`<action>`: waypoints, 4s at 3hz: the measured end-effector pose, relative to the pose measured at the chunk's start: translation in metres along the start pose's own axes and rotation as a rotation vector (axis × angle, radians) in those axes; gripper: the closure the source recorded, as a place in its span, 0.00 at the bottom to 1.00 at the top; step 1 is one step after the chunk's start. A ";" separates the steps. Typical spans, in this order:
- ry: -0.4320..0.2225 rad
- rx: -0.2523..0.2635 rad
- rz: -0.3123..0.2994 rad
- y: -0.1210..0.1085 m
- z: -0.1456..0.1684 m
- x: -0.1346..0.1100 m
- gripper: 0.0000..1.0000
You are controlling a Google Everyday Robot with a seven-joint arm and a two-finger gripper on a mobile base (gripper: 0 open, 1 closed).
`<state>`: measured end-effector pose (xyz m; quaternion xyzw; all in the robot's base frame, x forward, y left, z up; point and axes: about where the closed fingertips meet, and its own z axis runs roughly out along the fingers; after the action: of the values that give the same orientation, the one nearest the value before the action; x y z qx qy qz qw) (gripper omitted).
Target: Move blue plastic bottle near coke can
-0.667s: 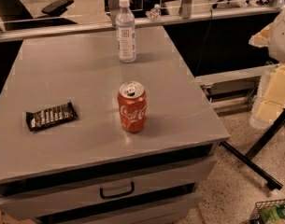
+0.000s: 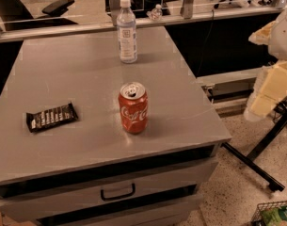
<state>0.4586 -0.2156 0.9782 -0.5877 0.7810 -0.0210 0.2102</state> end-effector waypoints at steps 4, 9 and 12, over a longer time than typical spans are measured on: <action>-0.775 0.133 0.215 -0.105 0.102 -0.077 0.00; -0.970 0.190 0.349 -0.188 0.212 -0.165 0.00; -1.126 0.038 0.189 -0.219 0.236 -0.293 0.22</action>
Offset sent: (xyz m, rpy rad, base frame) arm 0.1873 0.0322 -0.0339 0.9144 -0.4338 -0.1266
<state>0.8055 0.0394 0.9138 -0.4322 0.5973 0.3001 0.6053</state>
